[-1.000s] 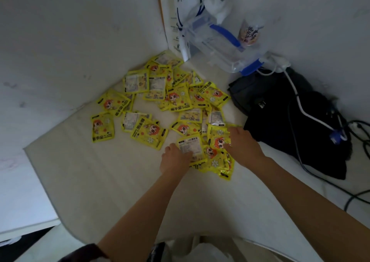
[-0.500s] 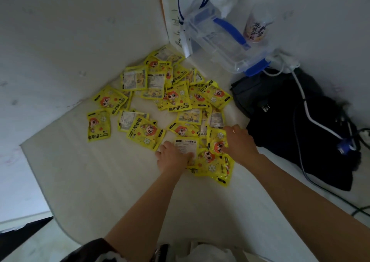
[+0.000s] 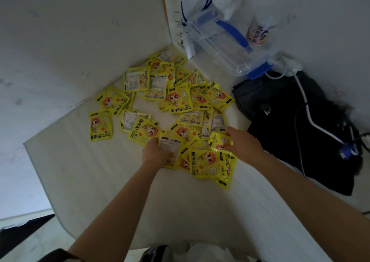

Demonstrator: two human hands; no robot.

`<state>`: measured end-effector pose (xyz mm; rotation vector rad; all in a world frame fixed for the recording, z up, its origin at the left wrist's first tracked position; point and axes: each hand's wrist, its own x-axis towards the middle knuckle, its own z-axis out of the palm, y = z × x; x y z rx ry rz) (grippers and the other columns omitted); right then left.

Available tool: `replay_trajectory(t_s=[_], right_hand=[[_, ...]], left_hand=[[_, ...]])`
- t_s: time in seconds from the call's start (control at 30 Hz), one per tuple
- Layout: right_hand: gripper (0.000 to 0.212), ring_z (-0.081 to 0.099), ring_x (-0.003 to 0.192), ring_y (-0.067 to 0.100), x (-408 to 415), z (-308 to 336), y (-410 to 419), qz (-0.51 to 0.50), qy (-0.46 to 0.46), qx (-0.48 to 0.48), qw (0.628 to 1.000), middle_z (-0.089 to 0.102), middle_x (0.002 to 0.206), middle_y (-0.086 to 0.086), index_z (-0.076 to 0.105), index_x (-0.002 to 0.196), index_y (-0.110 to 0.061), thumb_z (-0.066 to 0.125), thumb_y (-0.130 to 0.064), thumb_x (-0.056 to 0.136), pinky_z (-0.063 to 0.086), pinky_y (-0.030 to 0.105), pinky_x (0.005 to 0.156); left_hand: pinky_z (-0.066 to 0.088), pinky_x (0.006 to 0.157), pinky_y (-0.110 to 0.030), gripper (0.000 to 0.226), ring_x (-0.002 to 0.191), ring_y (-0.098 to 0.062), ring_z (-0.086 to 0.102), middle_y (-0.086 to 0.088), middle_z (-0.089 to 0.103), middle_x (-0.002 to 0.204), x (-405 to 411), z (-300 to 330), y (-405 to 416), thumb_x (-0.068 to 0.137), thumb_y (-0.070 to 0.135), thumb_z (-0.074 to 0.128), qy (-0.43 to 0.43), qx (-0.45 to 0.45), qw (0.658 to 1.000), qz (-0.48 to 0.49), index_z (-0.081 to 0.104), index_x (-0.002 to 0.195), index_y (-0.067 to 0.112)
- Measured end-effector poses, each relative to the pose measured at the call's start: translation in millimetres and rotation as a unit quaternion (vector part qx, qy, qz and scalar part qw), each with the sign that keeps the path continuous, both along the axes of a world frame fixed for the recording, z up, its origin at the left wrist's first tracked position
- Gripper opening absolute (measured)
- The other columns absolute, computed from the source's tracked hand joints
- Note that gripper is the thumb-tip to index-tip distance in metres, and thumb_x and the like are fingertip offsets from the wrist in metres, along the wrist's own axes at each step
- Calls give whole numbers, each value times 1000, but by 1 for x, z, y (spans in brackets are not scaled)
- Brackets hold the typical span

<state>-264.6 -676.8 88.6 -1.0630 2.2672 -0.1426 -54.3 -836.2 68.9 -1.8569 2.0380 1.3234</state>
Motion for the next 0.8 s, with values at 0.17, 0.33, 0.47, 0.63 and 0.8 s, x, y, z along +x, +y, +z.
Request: replay_trajectory(t_s=[0.17,0.33,0.47,0.63,0.8], right_hand=[[54,63,92,25,7,18,-3,10,-46,-32,998,63,113,4,47,124,-21,63,-53,83,53,37,75],[52,58,109,21,30,14,0,83,-103,-16,991,57,129,4,47,129,-25,62,-49,86,53,40,88],[46,59,105,24,45,1,-1,123,-83,19,989,59,122,8,46,127,-22,62,-40,88,53,38,83],[38,46,110,23,56,-5,-8,182,-3,18,983,44,126,4,51,122,-12,60,-31,90,48,35,81],[42,38,119,28,57,-15,-10,184,45,14,982,36,140,6,49,127,-11,59,-19,87,45,40,95]], left_hand=[[54,68,-36,39,97,-33,64,-16,67,106,14,12,-38,73,11,77,-28,-55,991,-121,63,109,3],[42,100,-40,55,133,-27,43,-7,43,148,16,23,-76,94,16,55,-163,-137,894,-394,38,146,20],[44,94,-38,52,130,-24,46,-1,46,144,10,19,-96,95,13,49,-205,-155,853,-454,41,143,29],[52,82,-44,37,123,-26,44,-5,43,135,4,8,-105,91,10,56,-167,-257,804,-510,58,127,15],[41,103,-43,42,143,-26,29,-7,41,148,3,-5,-109,90,4,54,-147,-281,781,-537,54,131,7]])
